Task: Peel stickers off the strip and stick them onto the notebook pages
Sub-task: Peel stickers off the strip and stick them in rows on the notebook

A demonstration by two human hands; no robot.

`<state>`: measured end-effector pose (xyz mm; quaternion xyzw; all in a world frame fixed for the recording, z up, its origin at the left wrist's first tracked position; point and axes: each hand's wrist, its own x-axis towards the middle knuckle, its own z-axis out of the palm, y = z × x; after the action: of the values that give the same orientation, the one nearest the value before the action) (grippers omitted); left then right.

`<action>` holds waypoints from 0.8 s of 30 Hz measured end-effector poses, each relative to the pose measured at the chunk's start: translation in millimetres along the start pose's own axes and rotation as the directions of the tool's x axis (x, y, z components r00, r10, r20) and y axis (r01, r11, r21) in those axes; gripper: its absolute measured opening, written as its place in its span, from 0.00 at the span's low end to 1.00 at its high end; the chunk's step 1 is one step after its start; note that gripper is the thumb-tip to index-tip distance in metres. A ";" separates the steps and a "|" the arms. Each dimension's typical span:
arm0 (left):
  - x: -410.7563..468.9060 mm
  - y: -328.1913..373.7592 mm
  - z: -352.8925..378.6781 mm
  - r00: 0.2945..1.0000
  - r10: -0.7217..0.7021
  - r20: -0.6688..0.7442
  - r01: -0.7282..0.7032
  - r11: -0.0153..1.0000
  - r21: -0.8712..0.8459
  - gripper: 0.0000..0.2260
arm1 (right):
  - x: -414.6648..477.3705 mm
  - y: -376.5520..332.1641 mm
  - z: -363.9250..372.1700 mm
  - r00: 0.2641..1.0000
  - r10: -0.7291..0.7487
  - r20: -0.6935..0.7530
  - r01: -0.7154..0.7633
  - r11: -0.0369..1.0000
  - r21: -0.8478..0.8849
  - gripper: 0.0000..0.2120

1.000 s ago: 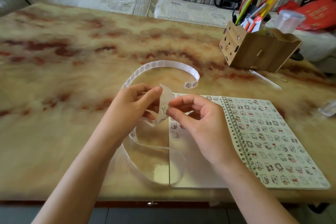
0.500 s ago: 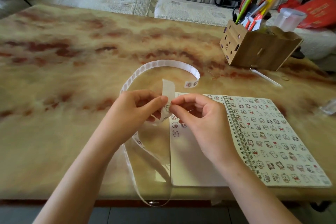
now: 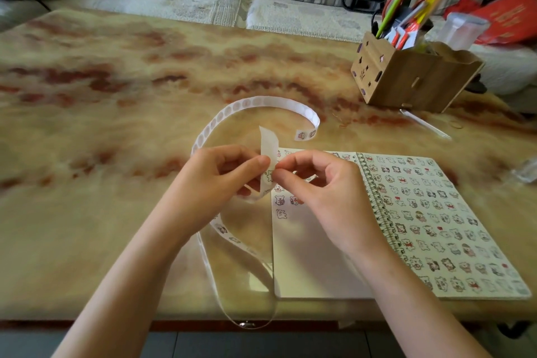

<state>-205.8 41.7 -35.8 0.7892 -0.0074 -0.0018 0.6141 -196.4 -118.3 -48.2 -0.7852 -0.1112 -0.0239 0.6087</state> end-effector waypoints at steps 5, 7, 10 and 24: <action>1.5 -1.5 0.4 0.998 -0.048 -0.032 0.048 0.999 -0.010 0.06 | -1.9 0.6 -0.6 0.998 -0.011 0.055 0.015 0.997 -0.072 0.02; 2.5 -2.9 0.4 0.997 -0.068 -0.037 0.067 0.998 -0.019 0.06 | -2.9 1.1 -1.1 0.997 -0.032 0.066 0.039 0.994 -0.105 0.02; 3.1 -3.9 0.2 0.996 -0.088 -0.030 0.087 0.995 -0.042 0.07 | -3.9 1.7 -2.0 0.995 -0.079 0.060 0.087 0.985 -0.148 0.02; 6.1 -9.3 -2.3 0.986 -0.136 -0.099 0.137 0.991 -0.002 0.07 | 4.6 1.1 -38.5 0.930 0.335 0.152 -0.326 0.942 -0.081 0.01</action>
<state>-199.5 46.1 -44.2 0.7886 0.0770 -0.0050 0.6101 -188.0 -154.8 -38.5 -0.8082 -0.0264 0.1407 0.5712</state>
